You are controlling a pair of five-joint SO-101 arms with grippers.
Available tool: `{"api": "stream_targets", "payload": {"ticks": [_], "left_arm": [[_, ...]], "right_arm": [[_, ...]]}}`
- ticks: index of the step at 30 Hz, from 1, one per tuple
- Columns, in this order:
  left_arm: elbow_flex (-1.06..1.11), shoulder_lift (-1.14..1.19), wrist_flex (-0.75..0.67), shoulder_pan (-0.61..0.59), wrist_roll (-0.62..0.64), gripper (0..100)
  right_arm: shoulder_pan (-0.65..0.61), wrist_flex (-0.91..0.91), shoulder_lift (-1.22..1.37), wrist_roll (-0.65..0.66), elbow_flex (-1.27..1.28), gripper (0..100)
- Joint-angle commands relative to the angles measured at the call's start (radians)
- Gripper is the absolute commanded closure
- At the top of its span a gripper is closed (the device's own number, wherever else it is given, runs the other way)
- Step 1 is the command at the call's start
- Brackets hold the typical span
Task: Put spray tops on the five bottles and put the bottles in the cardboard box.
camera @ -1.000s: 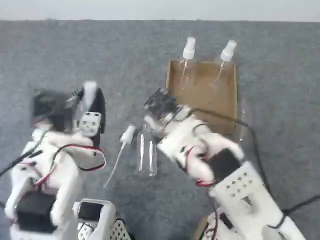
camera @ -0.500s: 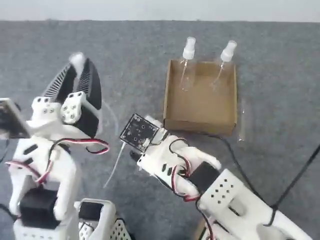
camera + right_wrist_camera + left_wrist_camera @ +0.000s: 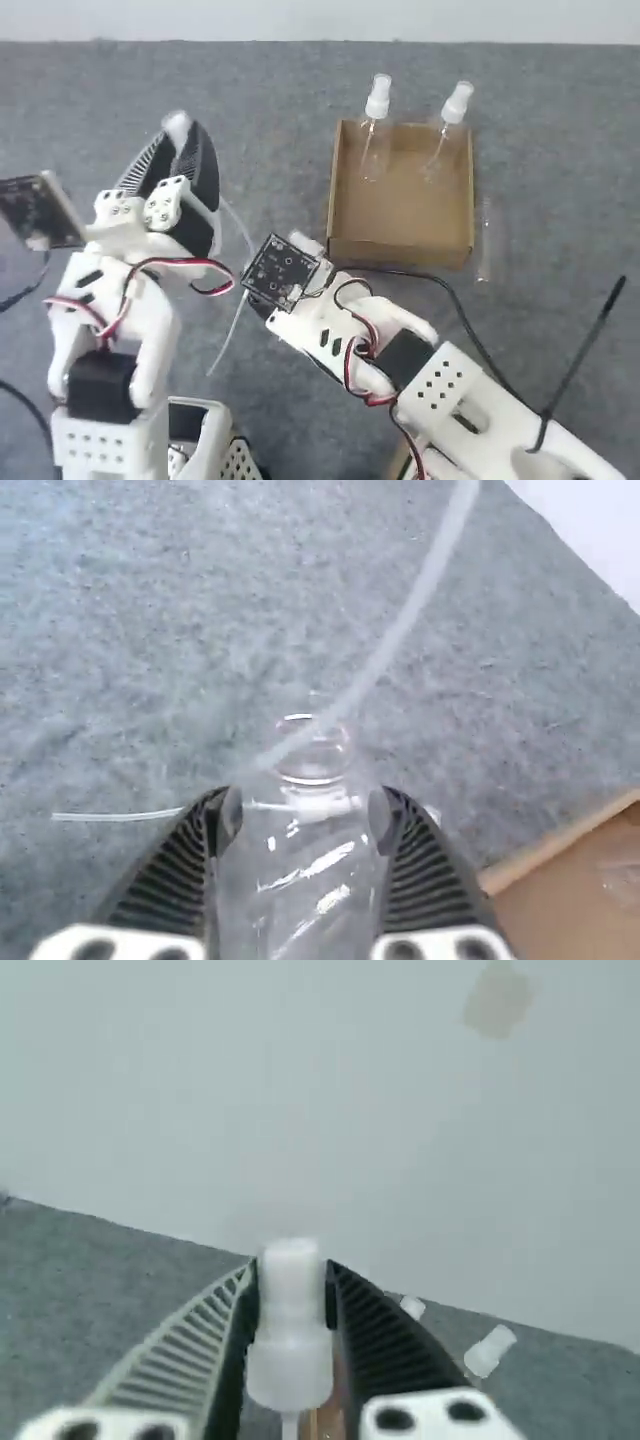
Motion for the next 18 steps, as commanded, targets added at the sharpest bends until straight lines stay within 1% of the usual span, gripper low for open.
{"api": "stream_targets", "payload": {"ticks": [1,5,8,13,18], "left_arm": [[0.013,-0.015,-0.035,-0.012,0.011,99],[0.007,-0.015,-0.037,-0.014,0.008,99],[-0.039,-0.017,-0.038,-0.017,0.003,99],[-0.104,-0.015,-0.046,-0.087,0.003,99],[-0.091,-0.015,-0.048,-0.087,-0.014,99]], "right_arm": [[-0.007,-0.025,-0.042,-0.011,-0.014,99.3],[-0.007,-0.022,-0.042,-0.012,-0.014,99.3],[-0.007,-0.021,-0.042,-0.012,-0.012,99.3],[-0.007,-0.019,-0.042,-0.012,-0.012,99.3],[-0.007,-0.019,-0.042,-0.012,-0.012,99.3]]}}
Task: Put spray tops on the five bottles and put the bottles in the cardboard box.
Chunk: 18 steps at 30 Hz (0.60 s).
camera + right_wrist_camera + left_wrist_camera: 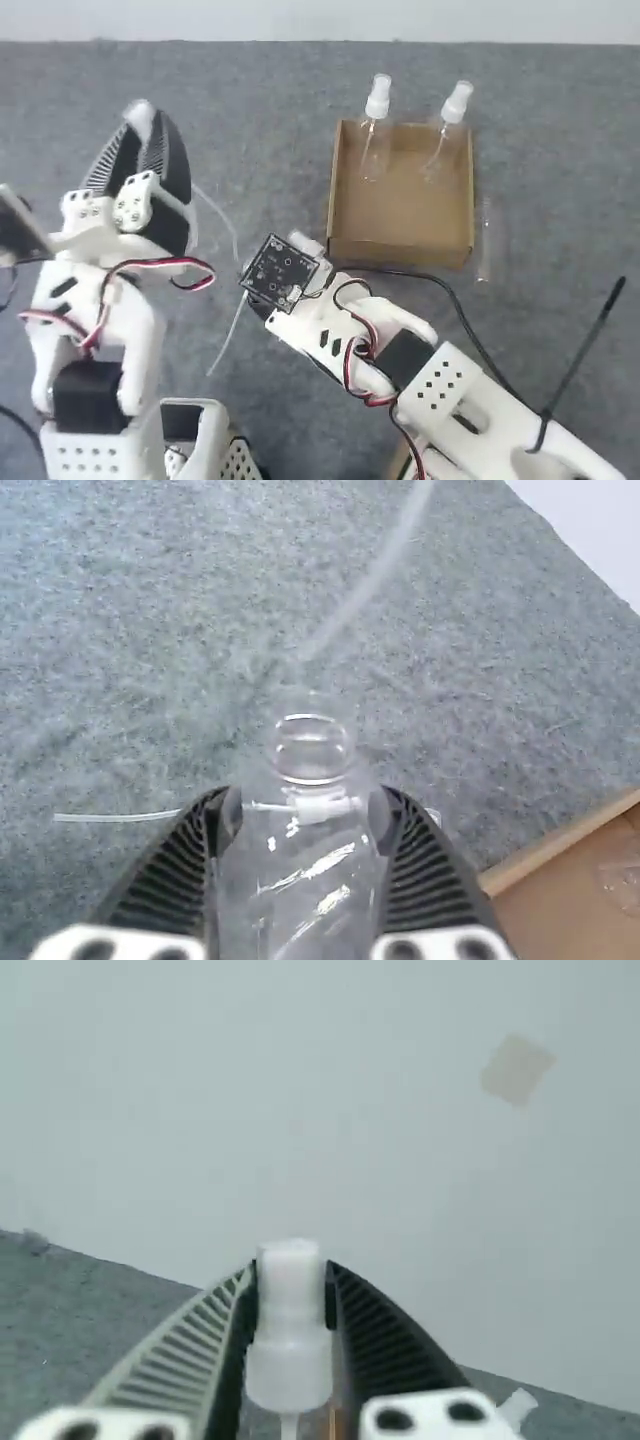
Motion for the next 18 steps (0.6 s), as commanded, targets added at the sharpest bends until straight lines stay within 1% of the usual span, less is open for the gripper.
{"api": "stream_targets", "payload": {"ticks": [1,3,7,10,18], "left_arm": [[-0.03,-0.011,-0.029,0.002,-0.012,99],[-0.019,-0.011,-0.029,0.005,-0.011,99],[0.019,-0.011,-0.028,0.064,-0.011,99],[0.056,-0.011,-0.029,0.101,-0.011,99],[0.116,-0.011,-0.023,0.103,-0.015,99]], "right_arm": [[-0.005,-0.019,-0.042,-0.012,-0.011,99.3],[-0.005,-0.019,-0.042,-0.041,-0.011,99.3],[-0.005,-0.019,-0.042,-0.115,-0.011,99.3],[-0.005,-0.019,-0.042,-0.118,-0.011,99.3],[-0.005,-0.019,-0.042,-0.121,-0.011,99.3]]}}
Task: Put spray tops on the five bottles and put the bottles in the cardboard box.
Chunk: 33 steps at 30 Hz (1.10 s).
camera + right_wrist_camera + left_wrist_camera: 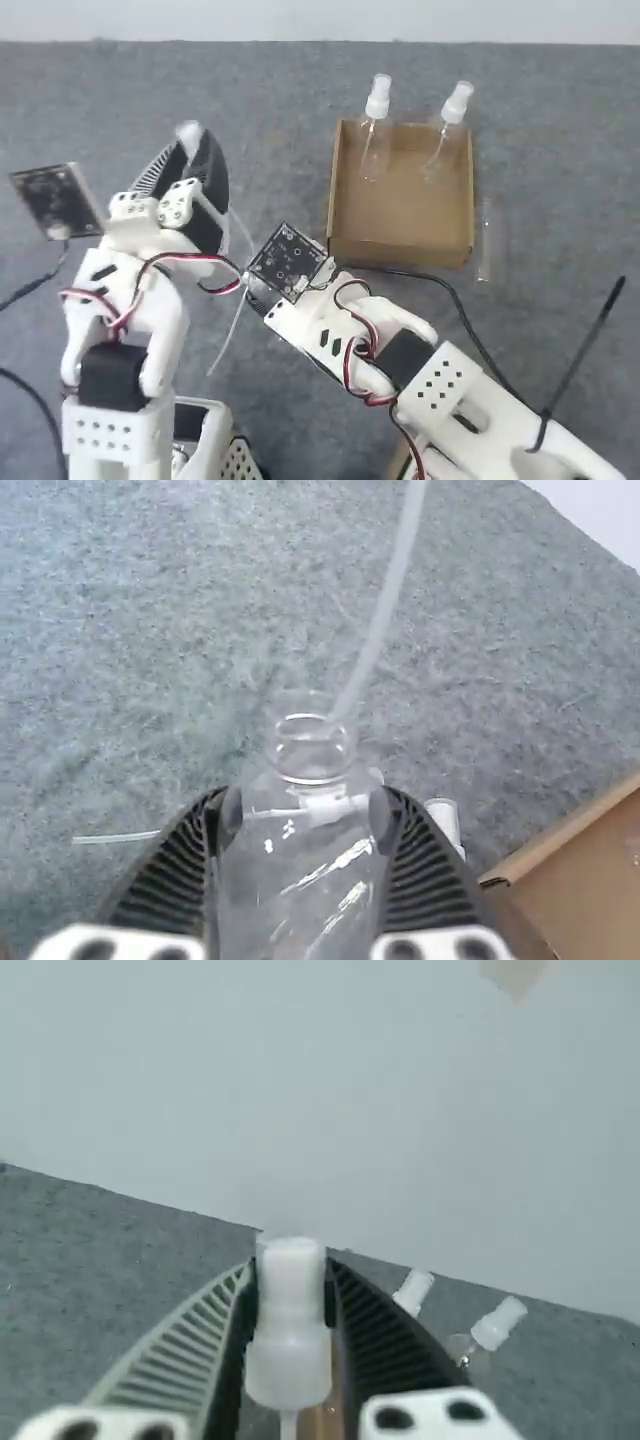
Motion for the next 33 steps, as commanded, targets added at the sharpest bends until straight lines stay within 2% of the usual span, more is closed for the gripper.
{"api": "stream_targets", "payload": {"ticks": [1,5,10,14,20,28,33], "left_arm": [[-0.008,-0.015,-0.015,0.009,-0.012,99],[-0.013,-0.015,0.11,0.021,-0.043,99],[-0.004,-0.015,0.233,0.071,-0.198,99],[-0.002,-0.015,0.276,0.109,-0.272,99],[-0.002,-0.015,0.305,0.167,-0.276,99],[-0.002,-0.015,0.31,0.166,-0.276,98],[-0.004,-0.015,0.31,0.175,-0.276,90]], "right_arm": [[-0.007,-0.019,-0.042,-0.012,-0.011,99.3],[-0.001,-0.021,-0.044,-0.014,-0.011,99.3],[-0.001,-0.03,-0.045,-0.02,-0.014,99.3],[-0.001,-0.03,-0.088,-0.132,-0.012,99.3],[-0.001,-0.047,-0.182,-0.166,0.046,99.3],[-0.001,-0.094,-0.285,-0.163,0.16,99.3],[0.045,-0.12,-0.312,-0.169,0.166,99.3]]}}
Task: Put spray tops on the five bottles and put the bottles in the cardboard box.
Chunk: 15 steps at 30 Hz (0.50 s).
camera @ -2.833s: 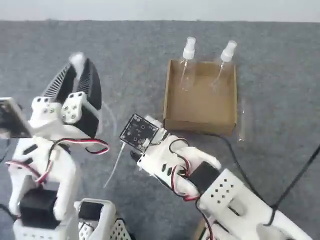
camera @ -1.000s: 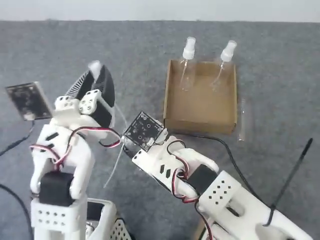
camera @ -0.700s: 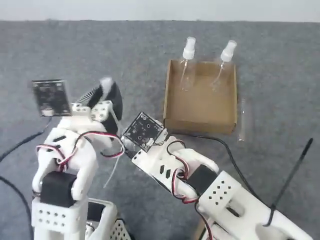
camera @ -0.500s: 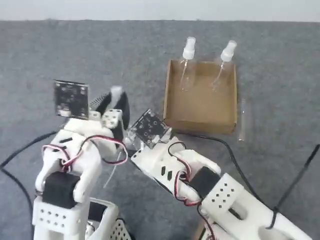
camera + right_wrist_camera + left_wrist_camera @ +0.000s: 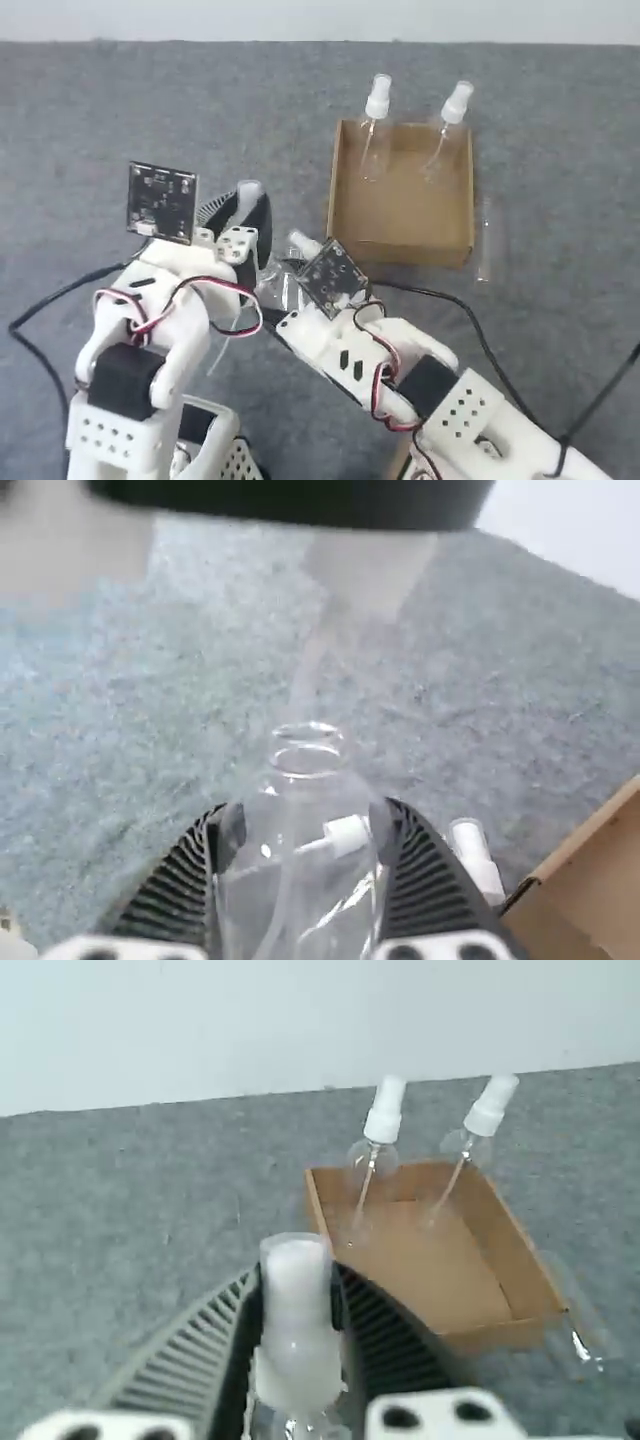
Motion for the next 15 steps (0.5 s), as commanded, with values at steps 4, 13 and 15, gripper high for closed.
{"api": "stream_targets", "payload": {"ticks": [4,13,15], "left_arm": [[-0.01,-0.012,0.008,0.04,-0.014,89],[-0.151,-0.012,-0.015,-0.044,-0.055,85],[-0.185,-0.009,-0.015,-0.057,-0.055,82]], "right_arm": [[0.062,-0.159,-0.053,-0.017,0.021,99.3],[0.062,-0.188,-0.053,-0.017,0.046,99.3],[0.062,-0.188,-0.053,-0.017,0.046,99.3]]}}
